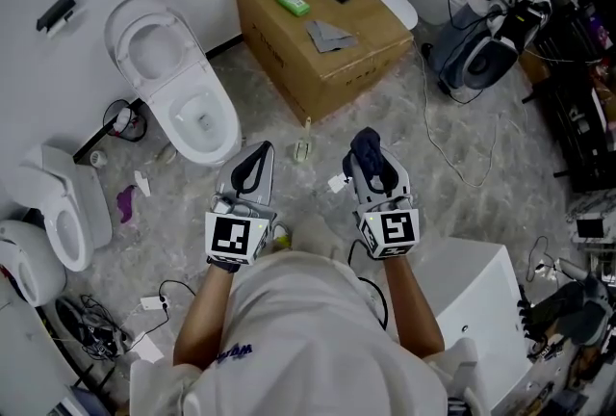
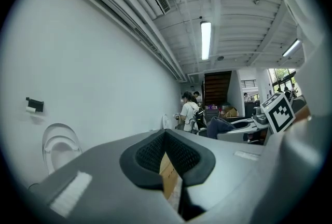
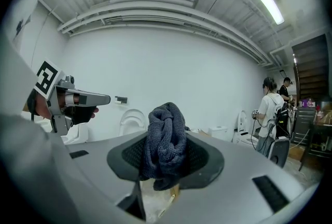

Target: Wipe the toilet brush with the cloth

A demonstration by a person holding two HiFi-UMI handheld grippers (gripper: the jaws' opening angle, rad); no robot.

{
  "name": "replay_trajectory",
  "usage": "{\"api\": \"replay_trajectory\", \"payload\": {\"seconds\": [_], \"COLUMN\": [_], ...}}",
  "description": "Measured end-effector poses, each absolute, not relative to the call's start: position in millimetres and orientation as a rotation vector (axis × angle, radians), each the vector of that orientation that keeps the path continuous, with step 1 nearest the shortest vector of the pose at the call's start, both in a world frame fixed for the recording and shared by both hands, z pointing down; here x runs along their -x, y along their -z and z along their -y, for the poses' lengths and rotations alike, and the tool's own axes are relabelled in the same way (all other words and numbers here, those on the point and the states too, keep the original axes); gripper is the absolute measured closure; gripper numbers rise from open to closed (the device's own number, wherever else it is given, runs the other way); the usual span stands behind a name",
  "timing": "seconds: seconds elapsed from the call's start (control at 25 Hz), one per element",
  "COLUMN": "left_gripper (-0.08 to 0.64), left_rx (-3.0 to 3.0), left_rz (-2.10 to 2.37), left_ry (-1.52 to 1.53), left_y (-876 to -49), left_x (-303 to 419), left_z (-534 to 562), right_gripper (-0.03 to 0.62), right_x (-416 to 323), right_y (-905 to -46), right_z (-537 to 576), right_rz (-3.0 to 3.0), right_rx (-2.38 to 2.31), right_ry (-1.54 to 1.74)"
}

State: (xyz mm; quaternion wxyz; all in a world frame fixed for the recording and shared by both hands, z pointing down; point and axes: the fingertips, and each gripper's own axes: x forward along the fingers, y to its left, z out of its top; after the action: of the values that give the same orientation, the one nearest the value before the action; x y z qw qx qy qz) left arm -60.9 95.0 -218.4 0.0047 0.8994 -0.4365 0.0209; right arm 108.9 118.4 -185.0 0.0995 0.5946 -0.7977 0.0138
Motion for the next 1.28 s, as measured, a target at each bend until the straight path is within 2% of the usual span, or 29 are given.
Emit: {"api": "replay_trajectory", "payload": {"seconds": [0.84, 1.28], "left_gripper": [0.560, 0.560], "left_rx": [-2.789, -2.723], "left_rz": [1.457, 1.555], "left_ry": [-0.040, -0.107], "left_y": [216, 206], "left_x": [79, 122], "left_z": [-107, -111], "right_gripper": [0.443, 0.445], "right_x": [-86, -75], "right_y": [183, 180], "right_z": [-121, -123], "right_rz": [2.413, 2.430], "right_rx": [-1.701, -1.647], "right_ry": [-0.034, -0.040]}}
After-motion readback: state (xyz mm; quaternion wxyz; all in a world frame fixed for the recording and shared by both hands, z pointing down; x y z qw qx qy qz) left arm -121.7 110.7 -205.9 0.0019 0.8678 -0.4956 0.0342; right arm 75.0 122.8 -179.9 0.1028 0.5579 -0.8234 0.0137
